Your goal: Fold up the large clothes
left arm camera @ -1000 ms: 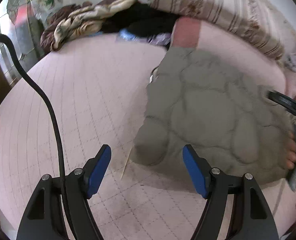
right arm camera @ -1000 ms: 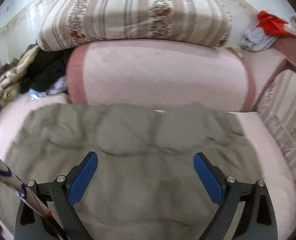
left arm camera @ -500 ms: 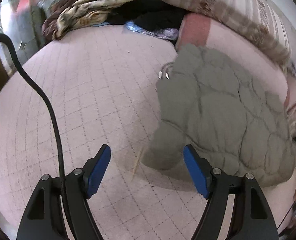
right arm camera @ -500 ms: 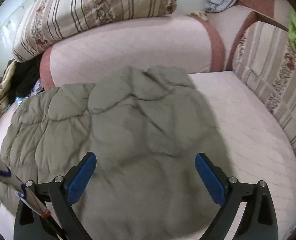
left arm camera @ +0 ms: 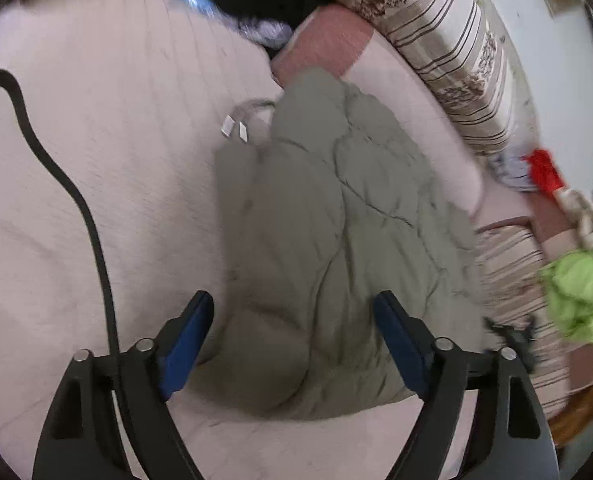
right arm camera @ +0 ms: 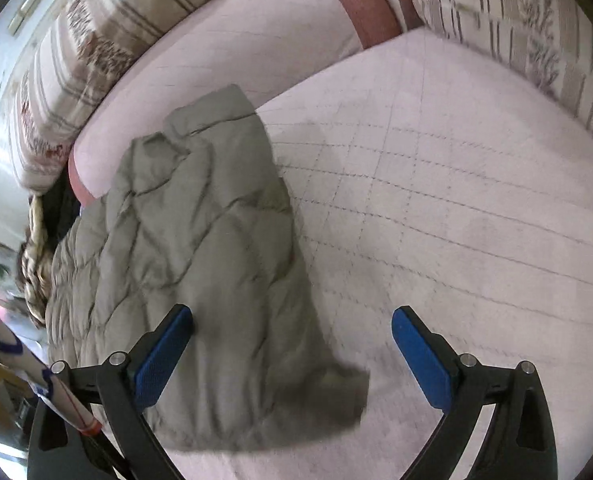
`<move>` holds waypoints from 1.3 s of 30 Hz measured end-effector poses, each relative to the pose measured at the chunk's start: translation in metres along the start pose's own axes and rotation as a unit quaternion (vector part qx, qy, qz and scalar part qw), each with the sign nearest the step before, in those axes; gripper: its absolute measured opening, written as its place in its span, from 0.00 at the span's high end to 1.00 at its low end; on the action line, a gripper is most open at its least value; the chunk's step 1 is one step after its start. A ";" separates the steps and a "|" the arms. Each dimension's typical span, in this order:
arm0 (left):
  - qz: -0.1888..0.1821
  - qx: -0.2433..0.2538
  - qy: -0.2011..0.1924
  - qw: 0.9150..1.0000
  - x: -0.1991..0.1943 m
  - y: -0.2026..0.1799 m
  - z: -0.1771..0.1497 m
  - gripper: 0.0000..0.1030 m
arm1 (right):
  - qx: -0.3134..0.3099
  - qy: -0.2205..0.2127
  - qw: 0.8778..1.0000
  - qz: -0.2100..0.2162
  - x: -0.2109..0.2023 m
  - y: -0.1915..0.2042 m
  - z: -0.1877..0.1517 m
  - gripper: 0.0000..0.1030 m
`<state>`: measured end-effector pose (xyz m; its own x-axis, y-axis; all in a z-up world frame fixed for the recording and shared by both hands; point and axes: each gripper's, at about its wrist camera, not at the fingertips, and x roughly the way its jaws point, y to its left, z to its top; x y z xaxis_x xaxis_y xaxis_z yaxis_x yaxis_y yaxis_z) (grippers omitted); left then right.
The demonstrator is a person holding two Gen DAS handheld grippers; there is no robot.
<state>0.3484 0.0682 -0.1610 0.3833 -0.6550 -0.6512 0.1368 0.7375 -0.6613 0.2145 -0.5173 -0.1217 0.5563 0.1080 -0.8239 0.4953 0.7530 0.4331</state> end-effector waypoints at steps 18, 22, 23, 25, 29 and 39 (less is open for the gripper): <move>-0.021 0.019 0.014 1.000 0.024 -0.036 0.005 0.35 | -0.017 0.094 0.981 0.171 0.075 0.032 0.016 0.42; -0.007 0.044 0.016 0.999 0.002 -0.056 -0.010 0.43 | -0.049 0.086 0.982 0.162 0.044 0.043 0.010 0.54; -0.002 0.045 0.019 0.999 -0.004 -0.057 -0.017 0.44 | -0.056 0.086 0.981 0.163 0.035 0.044 0.005 0.54; 0.006 0.046 0.020 0.999 -0.011 -0.053 -0.027 0.44 | -0.065 0.089 0.980 0.166 0.023 0.039 -0.006 0.54; 0.055 0.049 0.031 0.997 -0.003 -0.039 -0.036 0.28 | -0.052 0.093 0.986 0.129 0.027 0.024 -0.026 0.34; 0.118 0.040 -0.065 0.990 -0.085 -0.029 -0.028 0.27 | 0.015 -0.089 0.996 -0.020 -0.055 0.020 -0.045 0.10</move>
<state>0.2869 0.0980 -0.0973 0.5264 -0.4408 -0.7270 0.1000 0.8813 -0.4619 0.1642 -0.4791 -0.0840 0.6444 -0.0407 -0.7636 0.5377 0.7341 0.4147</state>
